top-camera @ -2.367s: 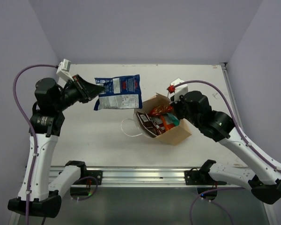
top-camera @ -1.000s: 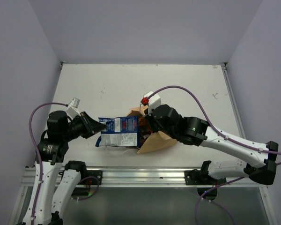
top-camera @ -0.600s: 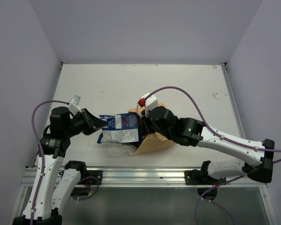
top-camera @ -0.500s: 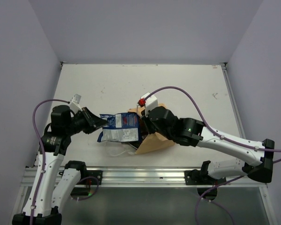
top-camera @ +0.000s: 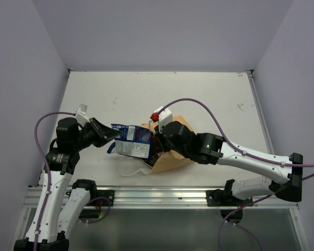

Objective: Place the snacks into the paper bag
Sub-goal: Place the snack in the paper bag.

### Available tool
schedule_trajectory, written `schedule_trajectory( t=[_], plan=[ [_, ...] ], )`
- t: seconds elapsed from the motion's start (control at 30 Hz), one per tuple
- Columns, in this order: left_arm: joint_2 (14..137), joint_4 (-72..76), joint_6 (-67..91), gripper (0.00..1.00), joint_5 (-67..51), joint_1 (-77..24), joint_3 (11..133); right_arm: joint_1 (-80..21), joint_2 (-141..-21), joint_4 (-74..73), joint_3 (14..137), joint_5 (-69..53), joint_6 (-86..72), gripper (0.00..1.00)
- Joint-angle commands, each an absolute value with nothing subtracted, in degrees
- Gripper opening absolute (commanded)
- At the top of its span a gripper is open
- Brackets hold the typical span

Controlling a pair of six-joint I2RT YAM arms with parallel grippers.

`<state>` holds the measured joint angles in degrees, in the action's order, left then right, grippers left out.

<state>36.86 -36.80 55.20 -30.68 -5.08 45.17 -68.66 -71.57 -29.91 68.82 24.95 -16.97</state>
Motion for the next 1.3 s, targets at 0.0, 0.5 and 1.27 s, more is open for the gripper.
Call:
schedule_trajectory(
  t=[0.0, 0.5, 1.27],
  plan=[
    [35.07, -31.82, 59.31, 0.00, -31.11, -5.80, 43.69, -69.70, -71.72, -25.14, 71.28, 24.96, -18.98, 0.00],
    [26.28, -25.85, 70.39, 0.00, -34.98, -6.24, 32.52, -69.96, -70.58, -28.74, 73.65, 29.44, -21.27, 0.00],
    [33.23, -11.87, 80.85, 0.00, -19.69, -21.97, 35.15, -69.96, -71.28, -32.60, 75.50, 35.86, -20.57, 0.00]
  ],
)
